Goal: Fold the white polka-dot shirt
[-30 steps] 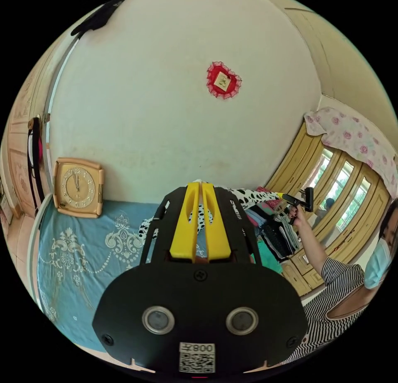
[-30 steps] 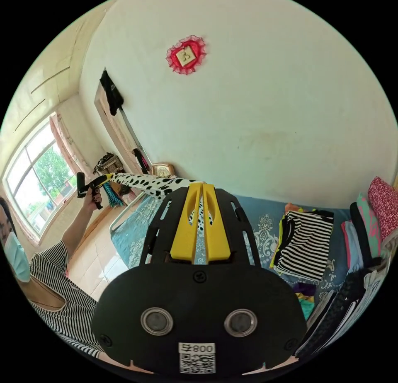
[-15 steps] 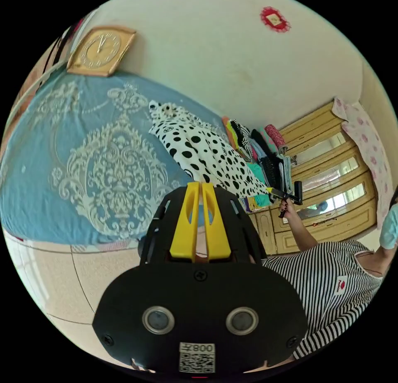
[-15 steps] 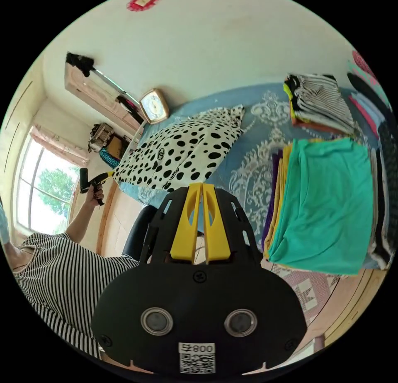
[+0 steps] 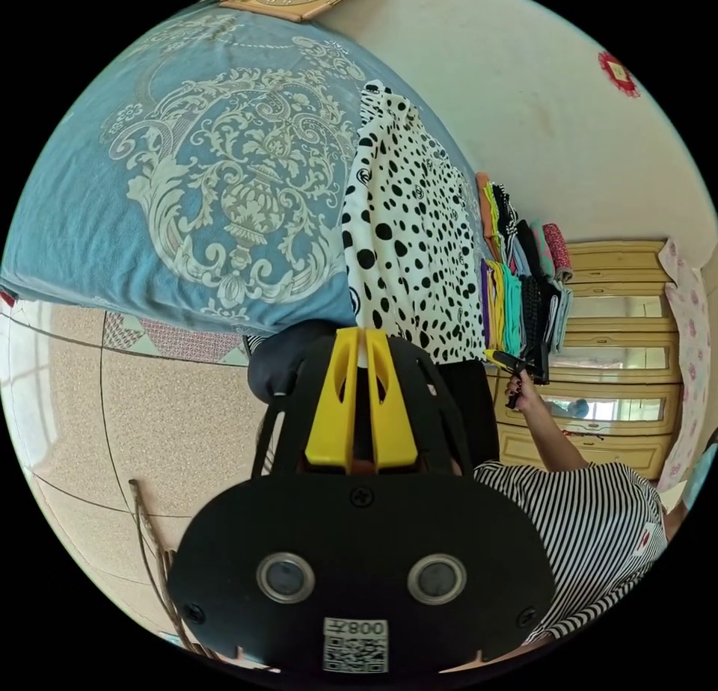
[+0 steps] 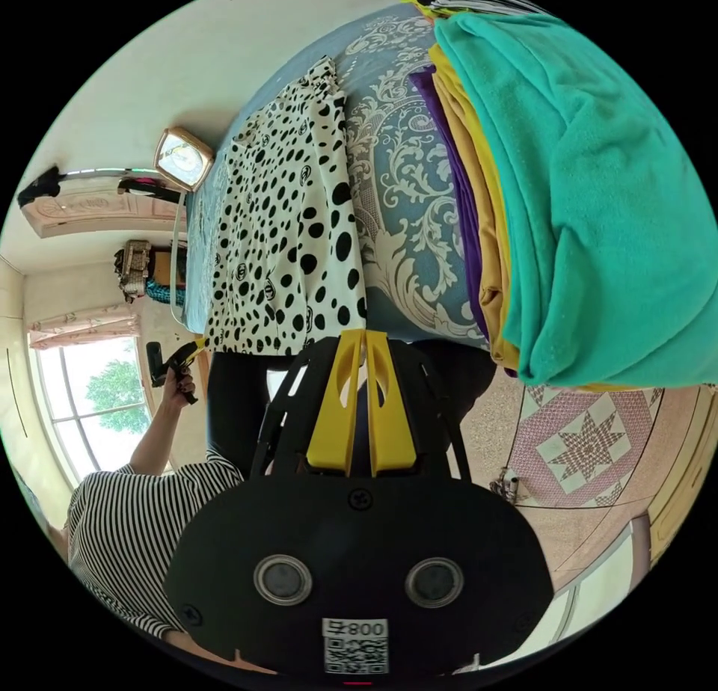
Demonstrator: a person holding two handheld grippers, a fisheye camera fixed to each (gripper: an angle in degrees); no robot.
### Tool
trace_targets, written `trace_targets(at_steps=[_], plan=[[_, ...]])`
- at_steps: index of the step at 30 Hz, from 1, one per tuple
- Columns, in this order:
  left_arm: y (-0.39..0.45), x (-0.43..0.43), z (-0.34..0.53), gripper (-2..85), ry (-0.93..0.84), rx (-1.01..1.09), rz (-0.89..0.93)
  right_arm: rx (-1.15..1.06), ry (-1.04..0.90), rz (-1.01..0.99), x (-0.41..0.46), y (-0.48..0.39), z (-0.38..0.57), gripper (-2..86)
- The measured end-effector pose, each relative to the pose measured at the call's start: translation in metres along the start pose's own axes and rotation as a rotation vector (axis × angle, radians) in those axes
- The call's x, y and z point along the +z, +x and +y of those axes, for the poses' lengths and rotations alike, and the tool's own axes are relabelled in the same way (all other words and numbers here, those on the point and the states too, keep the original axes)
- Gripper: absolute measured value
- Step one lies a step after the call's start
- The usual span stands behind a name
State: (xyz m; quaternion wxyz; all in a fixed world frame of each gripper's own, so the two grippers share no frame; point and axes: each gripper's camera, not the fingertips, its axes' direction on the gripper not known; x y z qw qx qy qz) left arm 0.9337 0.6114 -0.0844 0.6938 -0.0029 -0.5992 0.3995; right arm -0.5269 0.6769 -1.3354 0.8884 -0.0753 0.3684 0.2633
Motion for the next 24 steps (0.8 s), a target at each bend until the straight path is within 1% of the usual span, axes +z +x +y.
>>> trace_targets(at_steps=[6,9,11,15,17,19,24], plan=[[-0.009,0.006,-0.012,2.7,0.056,0.008,-0.019,0.027,0.007,0.061,0.013,0.006,-0.007,0.1],[-0.013,0.010,-0.035,3.4,0.092,0.019,-0.010,0.020,0.058,0.051,0.010,0.005,-0.012,0.1],[-0.013,0.020,-0.066,4.0,0.108,0.035,0.003,0.001,0.097,0.047,0.006,-0.002,-0.023,0.1],[-0.009,0.044,-0.132,5.3,0.128,0.064,0.013,-0.098,0.164,0.020,0.004,-0.035,-0.081,0.1],[-0.003,0.061,-0.185,6.1,0.157,0.078,0.027,-0.141,0.185,0.027,0.007,-0.052,-0.115,0.2],[-0.002,0.075,-0.227,6.6,0.183,0.074,0.046,-0.200,0.204,0.021,0.014,-0.071,-0.164,0.5],[-0.009,0.110,-0.336,8.2,0.253,0.038,0.112,-0.270,0.263,0.003,0.024,-0.093,-0.276,2.3]])
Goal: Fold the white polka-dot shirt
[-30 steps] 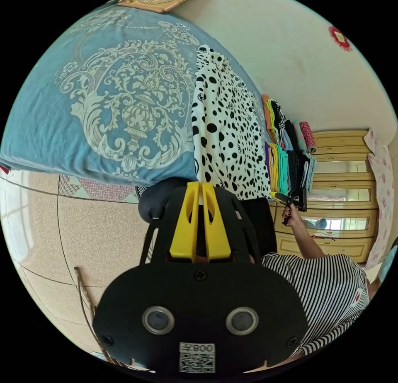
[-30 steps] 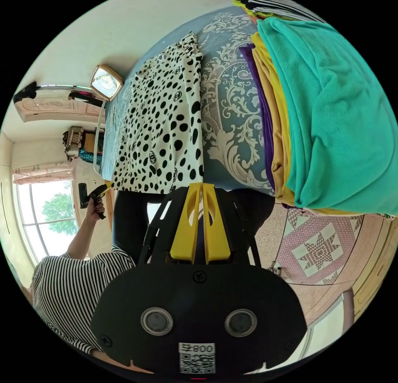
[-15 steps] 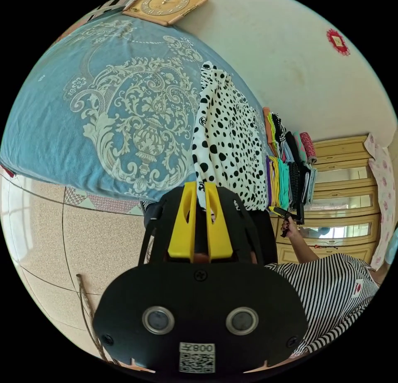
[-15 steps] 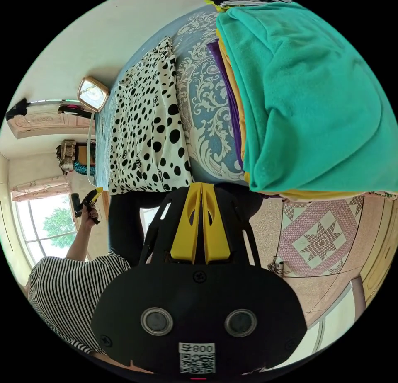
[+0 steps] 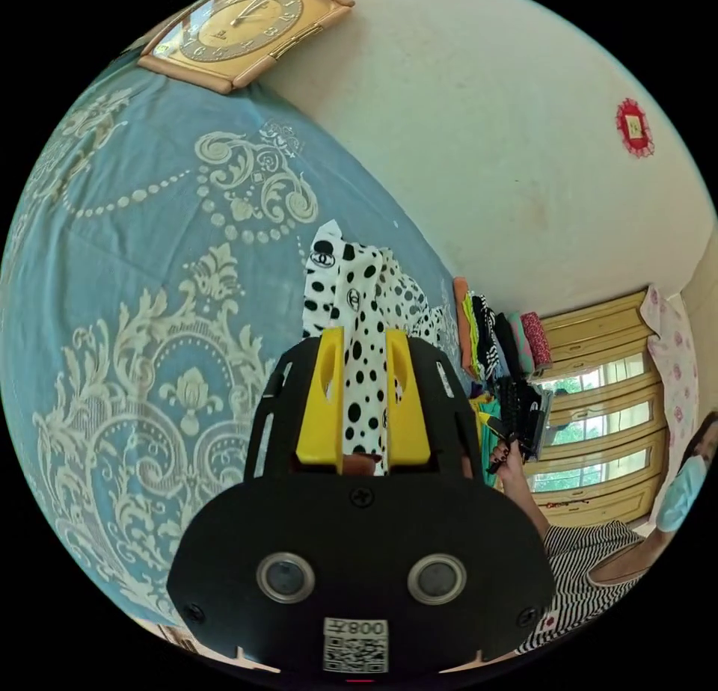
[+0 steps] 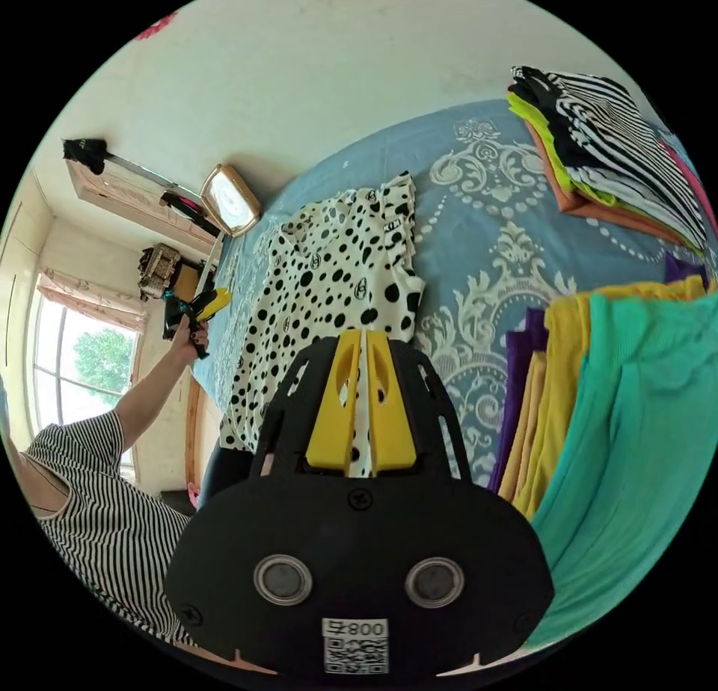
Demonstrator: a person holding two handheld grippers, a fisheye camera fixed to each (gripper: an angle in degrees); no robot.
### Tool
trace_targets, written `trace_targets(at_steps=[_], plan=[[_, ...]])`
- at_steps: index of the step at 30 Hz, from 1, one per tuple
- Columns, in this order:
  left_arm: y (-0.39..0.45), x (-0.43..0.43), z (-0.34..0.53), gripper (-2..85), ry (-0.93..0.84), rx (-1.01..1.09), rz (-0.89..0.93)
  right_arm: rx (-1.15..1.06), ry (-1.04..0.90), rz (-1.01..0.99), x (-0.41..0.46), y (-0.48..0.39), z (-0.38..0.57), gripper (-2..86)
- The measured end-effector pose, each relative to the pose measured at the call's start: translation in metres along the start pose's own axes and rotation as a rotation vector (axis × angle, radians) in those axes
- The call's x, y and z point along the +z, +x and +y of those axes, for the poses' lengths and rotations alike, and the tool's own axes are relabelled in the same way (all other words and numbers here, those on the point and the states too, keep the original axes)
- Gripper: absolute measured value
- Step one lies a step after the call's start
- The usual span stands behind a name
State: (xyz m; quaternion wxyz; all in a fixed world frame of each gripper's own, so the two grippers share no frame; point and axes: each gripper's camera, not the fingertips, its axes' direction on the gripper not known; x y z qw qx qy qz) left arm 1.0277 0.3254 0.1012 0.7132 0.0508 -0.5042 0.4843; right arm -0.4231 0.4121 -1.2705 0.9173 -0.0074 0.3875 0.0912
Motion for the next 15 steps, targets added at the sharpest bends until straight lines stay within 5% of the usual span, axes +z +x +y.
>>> trace_targets(at_steps=[15], plan=[[-0.048,0.141,-0.125,7.0,-0.063,0.031,-0.162,0.077,-0.016,0.054,0.137,0.064,-0.248,7.1]])
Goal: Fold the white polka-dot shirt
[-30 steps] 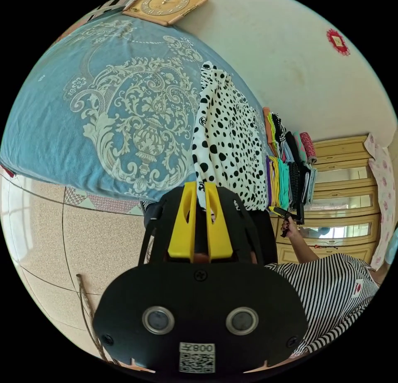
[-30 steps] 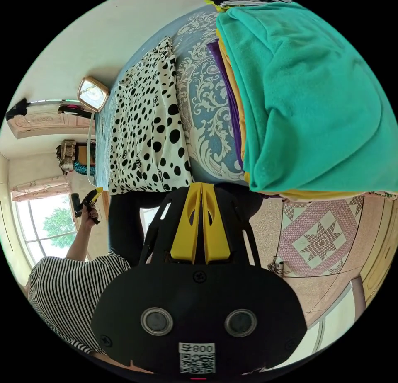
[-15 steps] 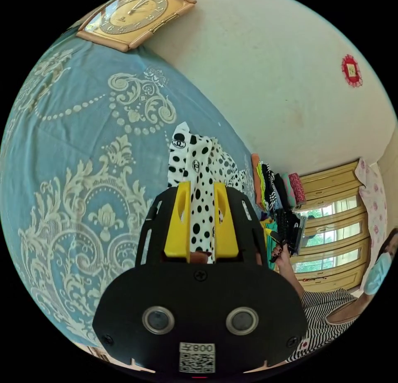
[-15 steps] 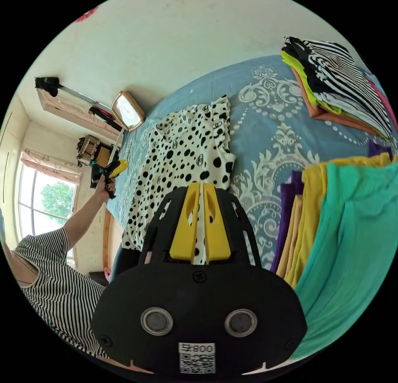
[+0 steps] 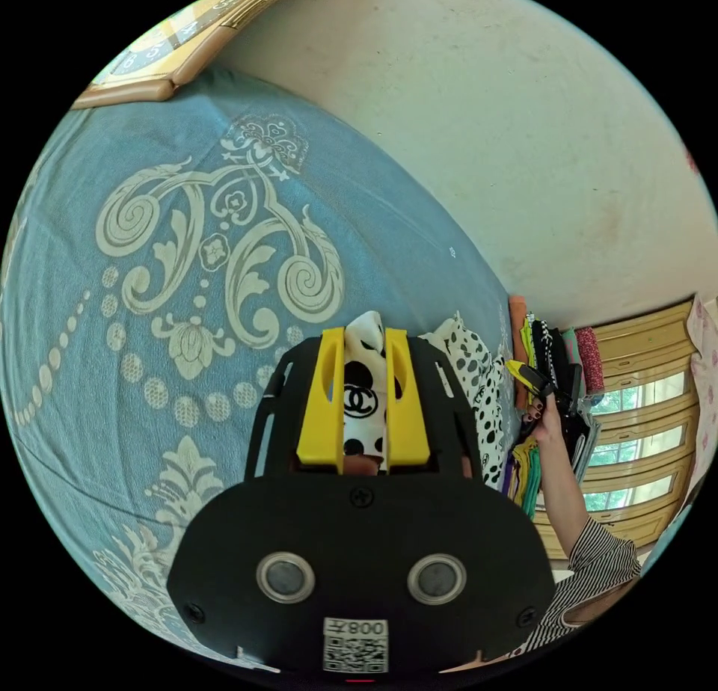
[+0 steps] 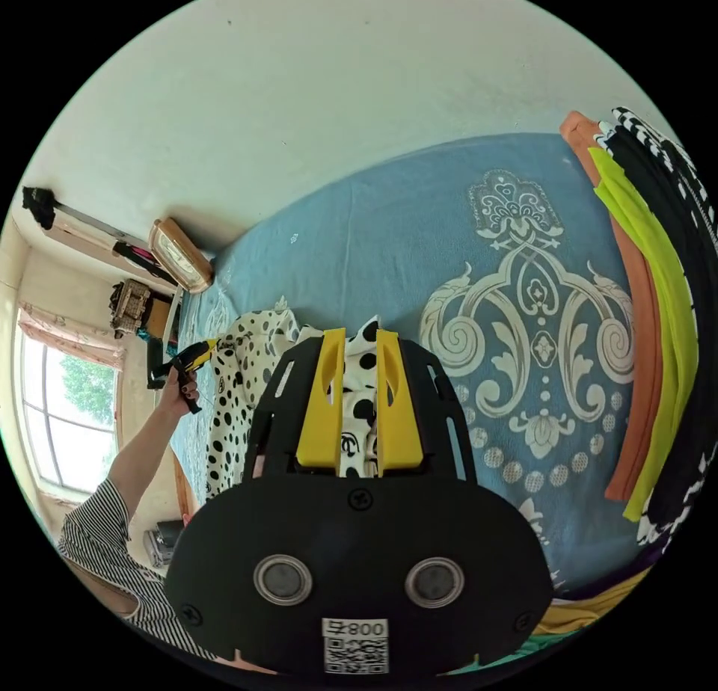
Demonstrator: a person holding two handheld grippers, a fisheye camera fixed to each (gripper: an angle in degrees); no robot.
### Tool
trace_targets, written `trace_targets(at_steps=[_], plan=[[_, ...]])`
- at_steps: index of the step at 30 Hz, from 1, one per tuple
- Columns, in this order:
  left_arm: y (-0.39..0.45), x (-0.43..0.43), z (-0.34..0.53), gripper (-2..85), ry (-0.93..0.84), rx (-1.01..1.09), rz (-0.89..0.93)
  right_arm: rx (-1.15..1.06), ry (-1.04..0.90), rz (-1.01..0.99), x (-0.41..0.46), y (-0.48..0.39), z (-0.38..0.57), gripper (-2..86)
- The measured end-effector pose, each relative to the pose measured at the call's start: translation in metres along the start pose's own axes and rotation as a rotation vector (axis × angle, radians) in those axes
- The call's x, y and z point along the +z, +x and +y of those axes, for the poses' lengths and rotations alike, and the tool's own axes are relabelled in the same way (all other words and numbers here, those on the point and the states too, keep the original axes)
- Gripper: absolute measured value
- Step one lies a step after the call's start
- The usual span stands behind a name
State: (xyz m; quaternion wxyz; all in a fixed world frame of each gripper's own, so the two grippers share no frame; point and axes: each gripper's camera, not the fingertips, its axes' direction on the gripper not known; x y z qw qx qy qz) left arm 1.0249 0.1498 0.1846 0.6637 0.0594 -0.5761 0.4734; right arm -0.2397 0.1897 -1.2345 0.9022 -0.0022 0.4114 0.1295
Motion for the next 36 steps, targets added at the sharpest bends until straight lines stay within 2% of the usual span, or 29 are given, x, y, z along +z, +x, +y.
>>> trace_targets(at_steps=[4,8,11,15,22,26,33,36], plan=[[-0.004,0.010,0.002,2.9,0.005,0.018,0.089,0.023,-0.068,-0.030,0.028,0.011,-0.012,3.9],[0.012,-0.034,0.046,1.9,0.239,0.178,0.276,-0.142,0.066,-0.122,-0.013,-0.010,0.012,1.7],[-0.001,-0.025,0.075,1.6,0.184,0.172,0.126,-0.190,0.163,0.003,-0.039,-0.009,0.052,1.0],[-0.027,-0.015,0.078,1.5,0.201,0.063,0.200,-0.064,0.126,-0.109,-0.027,0.033,0.049,0.7],[-0.010,-0.029,0.067,1.5,0.256,0.128,0.276,-0.107,0.190,-0.190,-0.056,0.028,0.035,0.7],[-0.004,-0.028,0.051,1.6,0.253,0.149,0.237,-0.117,0.220,-0.207,-0.069,0.031,0.027,0.7],[-0.004,0.012,0.011,2.0,0.235,0.061,0.171,-0.042,0.167,-0.120,-0.050,0.050,-0.030,0.8],[-0.005,0.049,-0.002,2.7,0.138,0.030,0.027,0.036,0.052,-0.112,-0.019,0.070,-0.054,1.0]])
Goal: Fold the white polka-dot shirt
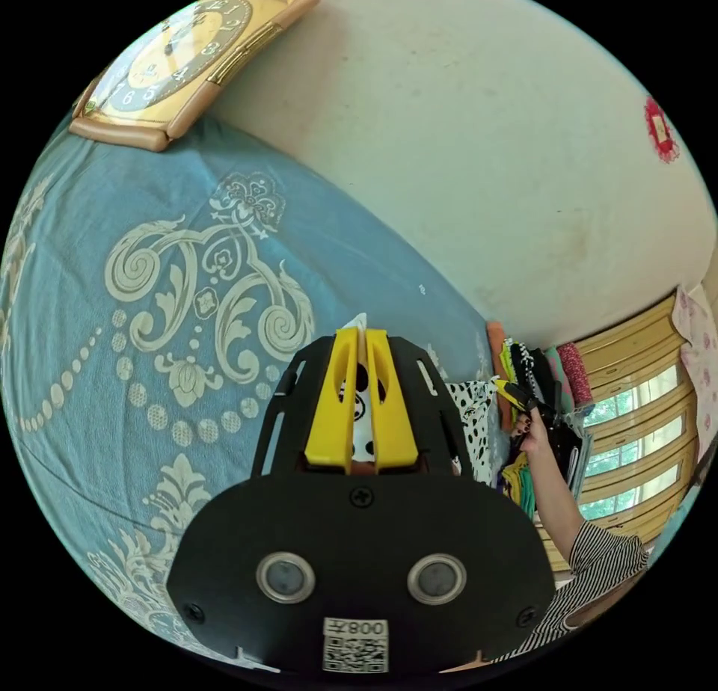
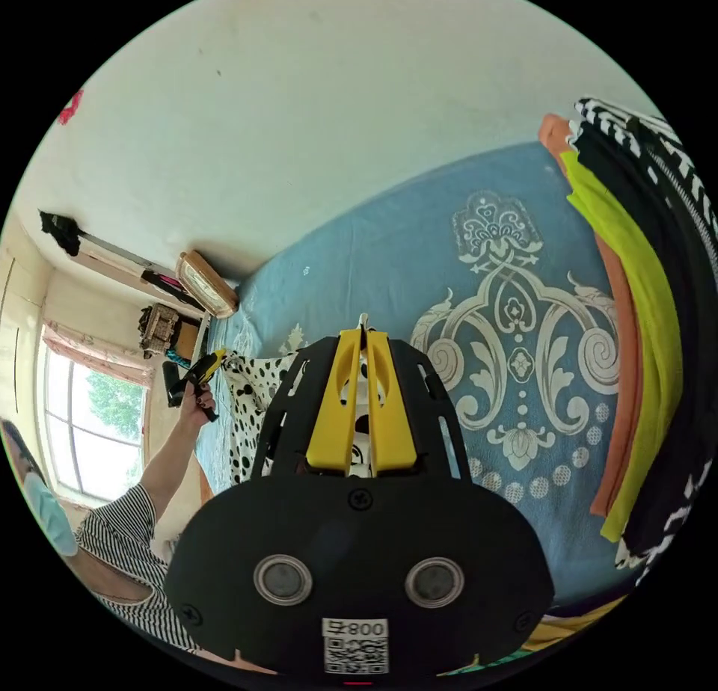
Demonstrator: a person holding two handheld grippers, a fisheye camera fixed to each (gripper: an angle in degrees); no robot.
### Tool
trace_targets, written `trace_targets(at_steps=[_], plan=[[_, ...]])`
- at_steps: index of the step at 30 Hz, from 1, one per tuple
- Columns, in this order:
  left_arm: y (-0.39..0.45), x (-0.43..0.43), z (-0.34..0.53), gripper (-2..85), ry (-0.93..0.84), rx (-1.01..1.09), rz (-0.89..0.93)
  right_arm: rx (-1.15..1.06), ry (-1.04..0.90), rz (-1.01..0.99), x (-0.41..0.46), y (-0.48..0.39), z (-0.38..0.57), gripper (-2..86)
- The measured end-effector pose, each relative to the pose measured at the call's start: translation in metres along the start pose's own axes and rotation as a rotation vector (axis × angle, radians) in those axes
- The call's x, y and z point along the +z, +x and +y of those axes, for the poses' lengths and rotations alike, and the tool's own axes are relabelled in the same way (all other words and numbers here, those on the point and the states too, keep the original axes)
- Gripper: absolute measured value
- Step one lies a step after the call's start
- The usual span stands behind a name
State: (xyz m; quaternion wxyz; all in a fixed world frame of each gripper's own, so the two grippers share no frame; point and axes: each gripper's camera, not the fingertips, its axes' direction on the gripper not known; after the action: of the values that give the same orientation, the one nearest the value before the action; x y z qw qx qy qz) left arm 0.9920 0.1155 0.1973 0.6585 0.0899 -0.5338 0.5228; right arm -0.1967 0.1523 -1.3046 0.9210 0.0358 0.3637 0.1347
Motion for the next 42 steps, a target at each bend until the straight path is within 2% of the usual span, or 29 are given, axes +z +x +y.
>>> trace_targets(at_steps=[2,7,10,17,19,25,30,32,36,42], plan=[[-0.005,0.009,0.006,3.4,-0.010,-0.028,-0.034,0.017,-0.059,0.015,0.011,0.008,-0.005,1.2],[-0.012,-0.022,0.042,4.8,0.054,0.012,0.107,-0.045,-0.033,0.032,-0.020,0.011,0.008,2.5],[-0.017,-0.040,0.078,6.0,0.022,0.023,0.141,-0.102,-0.042,0.046,-0.044,0.001,0.034,4.5],[-0.008,-0.035,0.137,6.5,-0.147,0.041,0.122,-0.229,-0.158,0.153,-0.068,-0.044,0.120,6.2],[0.002,-0.028,0.141,5.3,-0.183,0.074,0.052,-0.237,-0.210,0.222,-0.066,-0.052,0.140,6.3],[0.027,-0.024,0.143,1.0,-0.195,0.074,-0.010,-0.208,-0.223,0.287,-0.073,-0.063,0.137,4.2],[0.054,-0.070,0.139,0.3,-0.049,0.111,-0.025,-0.229,-0.194,0.337,-0.116,-0.085,0.133,1.5],[0.066,-0.085,0.140,0.3,0.002,0.131,-0.093,-0.221,-0.170,0.339,-0.132,-0.088,0.134,1.1],[0.058,-0.067,0.144,0.5,-0.064,0.058,-0.150,-0.144,-0.211,0.323,-0.131,-0.077,0.130,0.8],[0.086,-0.053,0.152,2.5,-0.046,0.079,-0.028,-0.133,-0.182,0.311,-0.158,-0.099,0.122,0.8]])
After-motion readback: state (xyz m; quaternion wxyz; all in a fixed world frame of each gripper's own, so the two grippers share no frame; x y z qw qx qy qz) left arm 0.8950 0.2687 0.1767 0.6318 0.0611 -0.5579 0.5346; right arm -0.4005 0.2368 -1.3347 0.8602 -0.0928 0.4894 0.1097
